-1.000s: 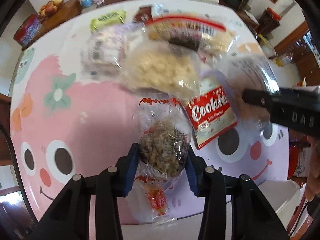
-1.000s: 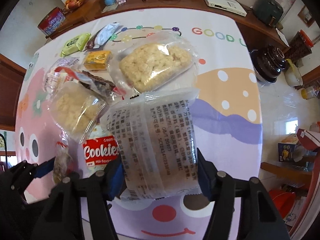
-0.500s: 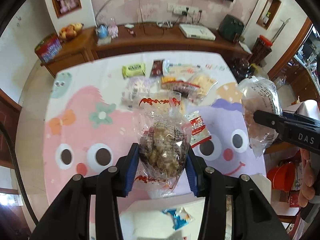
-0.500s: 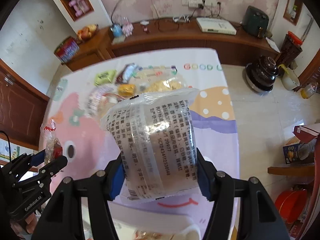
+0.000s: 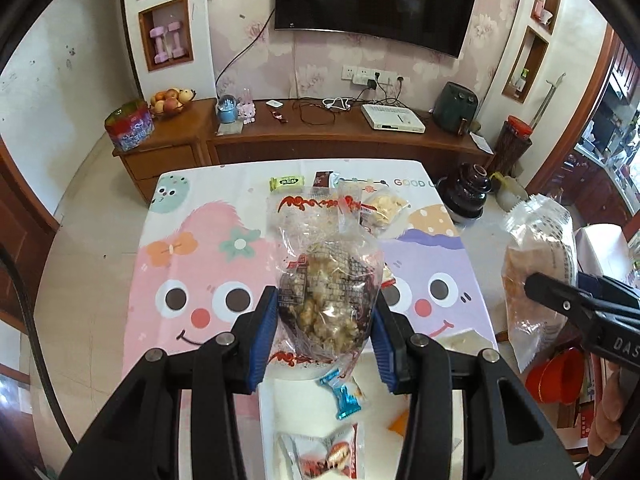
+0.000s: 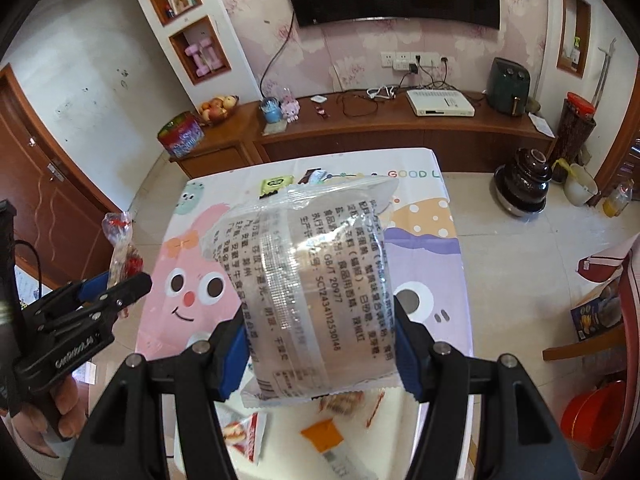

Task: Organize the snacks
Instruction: 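Carry both snacks over the white tray and open both tools to drop them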

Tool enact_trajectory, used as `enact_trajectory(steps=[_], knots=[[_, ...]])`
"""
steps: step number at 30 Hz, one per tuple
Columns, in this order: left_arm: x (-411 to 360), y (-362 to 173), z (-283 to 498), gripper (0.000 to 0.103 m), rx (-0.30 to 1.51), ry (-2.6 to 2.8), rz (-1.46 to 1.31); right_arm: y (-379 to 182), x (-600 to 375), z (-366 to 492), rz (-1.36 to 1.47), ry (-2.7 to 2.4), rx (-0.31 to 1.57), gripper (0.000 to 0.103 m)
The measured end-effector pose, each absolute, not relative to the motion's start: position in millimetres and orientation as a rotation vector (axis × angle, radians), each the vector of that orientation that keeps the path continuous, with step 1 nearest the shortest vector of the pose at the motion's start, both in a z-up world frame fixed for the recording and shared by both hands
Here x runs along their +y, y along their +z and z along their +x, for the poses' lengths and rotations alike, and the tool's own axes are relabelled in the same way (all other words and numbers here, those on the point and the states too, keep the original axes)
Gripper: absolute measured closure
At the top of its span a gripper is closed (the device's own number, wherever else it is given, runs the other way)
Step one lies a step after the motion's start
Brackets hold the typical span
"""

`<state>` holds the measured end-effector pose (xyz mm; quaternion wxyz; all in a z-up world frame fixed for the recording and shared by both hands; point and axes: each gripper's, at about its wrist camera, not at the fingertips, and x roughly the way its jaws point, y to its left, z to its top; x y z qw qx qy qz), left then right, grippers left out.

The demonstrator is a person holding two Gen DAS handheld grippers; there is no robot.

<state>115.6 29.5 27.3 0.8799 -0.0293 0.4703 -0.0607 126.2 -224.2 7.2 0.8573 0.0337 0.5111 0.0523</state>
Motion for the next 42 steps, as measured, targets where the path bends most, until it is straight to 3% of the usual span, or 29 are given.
enact_trajectory(steps=[19,36,39,42], knots=[[7,2,37,0.060,0.971,-0.052,0.018,-8,-214,29,0.034,0.020,1.055,0.040],[-12,-30,19,0.060,1.057,-0.051,0.030,-49,-206,12,0.042,-0.011,1.167,0.039],[-14,-35,20,0.057,1.080,-0.035,0.044,-53,-204,12,0.032,-0.008,1.188,0.037],[-14,-38,20,0.031,1.093,-0.028,0.042,-57,-203,11,0.025,-0.010,1.208,0.032]])
